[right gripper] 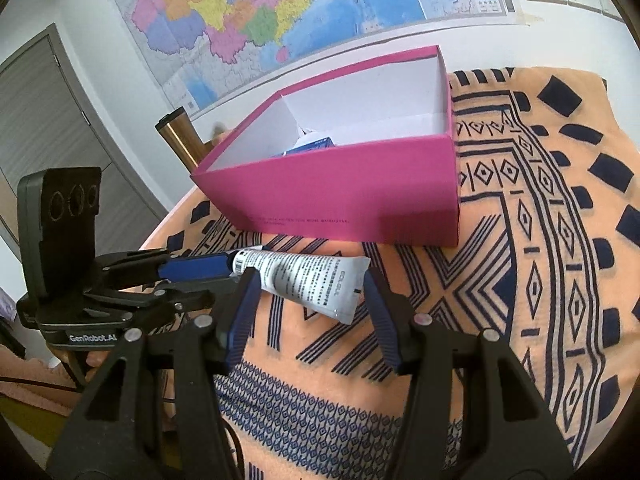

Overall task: Organize rigid objects
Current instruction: 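Carry the white tube with both grippers over the pink box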

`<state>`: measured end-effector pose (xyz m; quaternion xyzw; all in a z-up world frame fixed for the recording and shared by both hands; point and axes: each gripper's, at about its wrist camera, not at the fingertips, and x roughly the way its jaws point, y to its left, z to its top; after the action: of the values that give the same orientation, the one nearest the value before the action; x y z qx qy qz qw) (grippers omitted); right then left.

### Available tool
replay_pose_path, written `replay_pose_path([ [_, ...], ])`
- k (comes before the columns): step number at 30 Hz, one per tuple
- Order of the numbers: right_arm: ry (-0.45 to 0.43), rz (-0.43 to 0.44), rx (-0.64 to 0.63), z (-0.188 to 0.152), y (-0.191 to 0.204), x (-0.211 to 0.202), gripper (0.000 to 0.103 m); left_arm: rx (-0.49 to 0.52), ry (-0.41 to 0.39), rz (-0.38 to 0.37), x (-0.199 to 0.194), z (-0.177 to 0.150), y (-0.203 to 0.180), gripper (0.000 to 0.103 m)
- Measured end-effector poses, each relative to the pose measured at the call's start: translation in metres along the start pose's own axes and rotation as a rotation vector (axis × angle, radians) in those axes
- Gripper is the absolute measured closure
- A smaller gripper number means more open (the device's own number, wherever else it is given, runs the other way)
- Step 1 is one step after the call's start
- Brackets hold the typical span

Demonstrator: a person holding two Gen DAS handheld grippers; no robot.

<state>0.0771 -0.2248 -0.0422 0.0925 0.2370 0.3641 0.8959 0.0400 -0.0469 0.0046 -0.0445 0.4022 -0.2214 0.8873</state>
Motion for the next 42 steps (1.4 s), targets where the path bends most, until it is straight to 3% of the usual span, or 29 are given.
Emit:
replay_pose_path([
  [42,-0.072,-0.02,-0.061,0.033,0.001,-0.014,0.047,0.035,-0.067,0.017,-0.006,0.026,-0.006,0.066],
])
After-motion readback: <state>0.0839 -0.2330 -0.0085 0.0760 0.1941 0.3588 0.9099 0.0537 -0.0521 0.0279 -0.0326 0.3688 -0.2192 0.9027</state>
